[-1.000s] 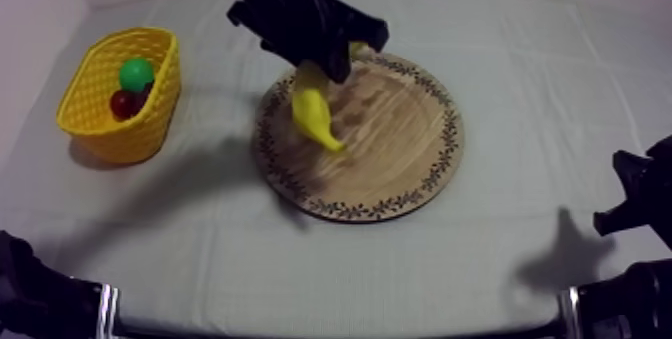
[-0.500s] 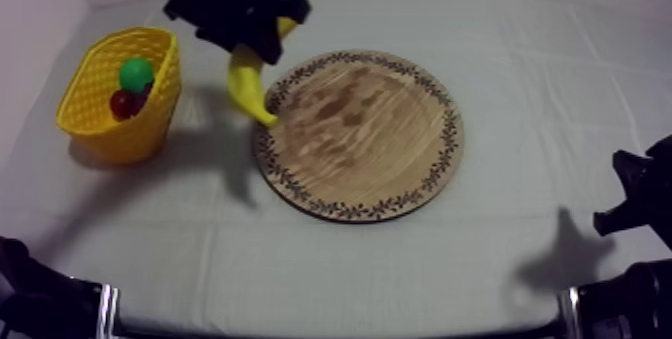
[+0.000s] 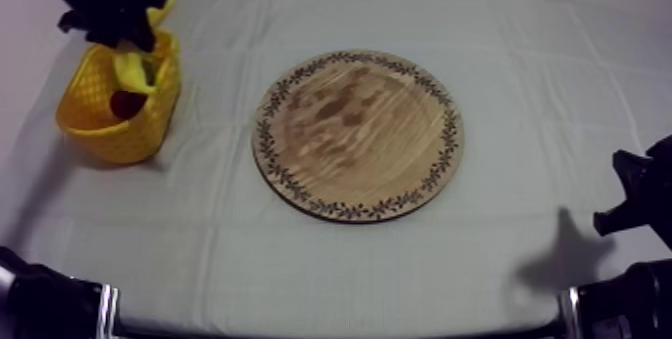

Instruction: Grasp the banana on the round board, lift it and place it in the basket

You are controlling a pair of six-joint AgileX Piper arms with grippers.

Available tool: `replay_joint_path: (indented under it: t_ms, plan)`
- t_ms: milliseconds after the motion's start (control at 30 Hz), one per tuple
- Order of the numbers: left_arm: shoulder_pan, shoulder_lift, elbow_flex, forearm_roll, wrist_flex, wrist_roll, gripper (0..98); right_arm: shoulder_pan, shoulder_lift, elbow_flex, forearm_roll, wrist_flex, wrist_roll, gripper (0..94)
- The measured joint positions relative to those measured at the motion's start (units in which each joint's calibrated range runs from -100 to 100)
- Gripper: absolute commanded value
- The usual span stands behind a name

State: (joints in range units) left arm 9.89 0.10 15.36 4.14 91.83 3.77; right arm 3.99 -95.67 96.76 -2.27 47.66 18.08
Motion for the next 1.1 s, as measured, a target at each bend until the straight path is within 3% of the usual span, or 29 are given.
replay_joint_path:
  t_ms: [400,800,900,1100]
  plan:
    - [-11.8,-1.6,2.2,-1.48,1.5,-2.8,20.3,0.0,0.0,0.0,0.0,0.0,0.0,0.3]
    - [-11.2,8.1,0.6,-1.79,-4.3,-4.6,21.9,0.0,0.0,0.0,0.0,0.0,0.0,0.3]
    - [-10.9,11.9,0.3,-1.49,-7.0,-4.9,26.6,0.0,0.0,0.0,0.0,0.0,0.0,0.3]
    - [-11.0,17.8,1.8,-0.42,-13.7,-5.9,47.6,0.0,0.0,0.0,0.0,0.0,0.0,0.3]
